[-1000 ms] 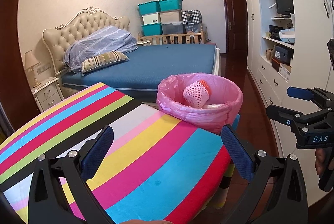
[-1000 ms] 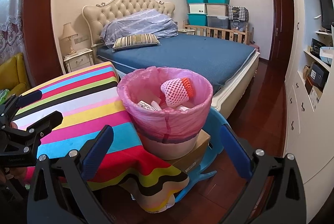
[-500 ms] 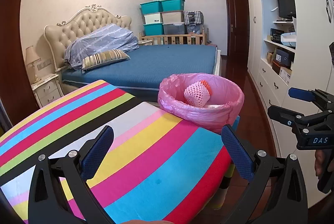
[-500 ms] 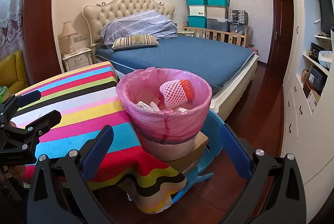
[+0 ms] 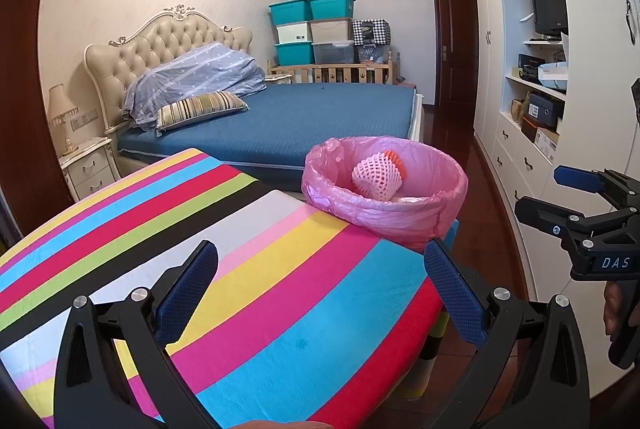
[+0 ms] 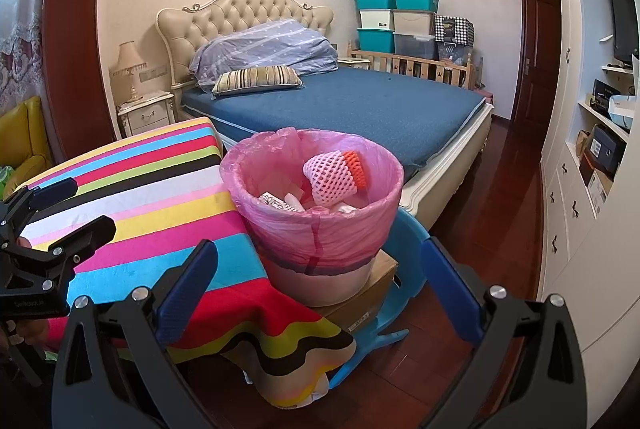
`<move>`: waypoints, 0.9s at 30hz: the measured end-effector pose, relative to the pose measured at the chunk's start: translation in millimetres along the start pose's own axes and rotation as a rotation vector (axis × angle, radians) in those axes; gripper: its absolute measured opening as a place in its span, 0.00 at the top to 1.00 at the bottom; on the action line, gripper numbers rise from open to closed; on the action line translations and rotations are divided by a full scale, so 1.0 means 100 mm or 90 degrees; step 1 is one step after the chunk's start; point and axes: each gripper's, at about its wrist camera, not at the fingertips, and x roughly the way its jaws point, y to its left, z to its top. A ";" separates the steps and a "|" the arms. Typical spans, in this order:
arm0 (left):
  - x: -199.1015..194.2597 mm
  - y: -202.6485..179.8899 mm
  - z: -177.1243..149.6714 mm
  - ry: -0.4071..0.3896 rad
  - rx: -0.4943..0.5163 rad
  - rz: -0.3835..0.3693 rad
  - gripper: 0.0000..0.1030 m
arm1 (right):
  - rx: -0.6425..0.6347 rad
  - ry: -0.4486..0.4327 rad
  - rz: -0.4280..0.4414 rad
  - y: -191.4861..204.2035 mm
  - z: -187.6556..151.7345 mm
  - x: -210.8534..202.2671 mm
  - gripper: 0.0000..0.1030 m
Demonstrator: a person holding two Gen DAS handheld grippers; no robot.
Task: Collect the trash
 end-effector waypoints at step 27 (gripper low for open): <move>0.03 0.01 -0.06 0.001 -0.003 -0.002 0.06 | 0.005 0.001 -0.001 0.01 -0.03 0.01 0.05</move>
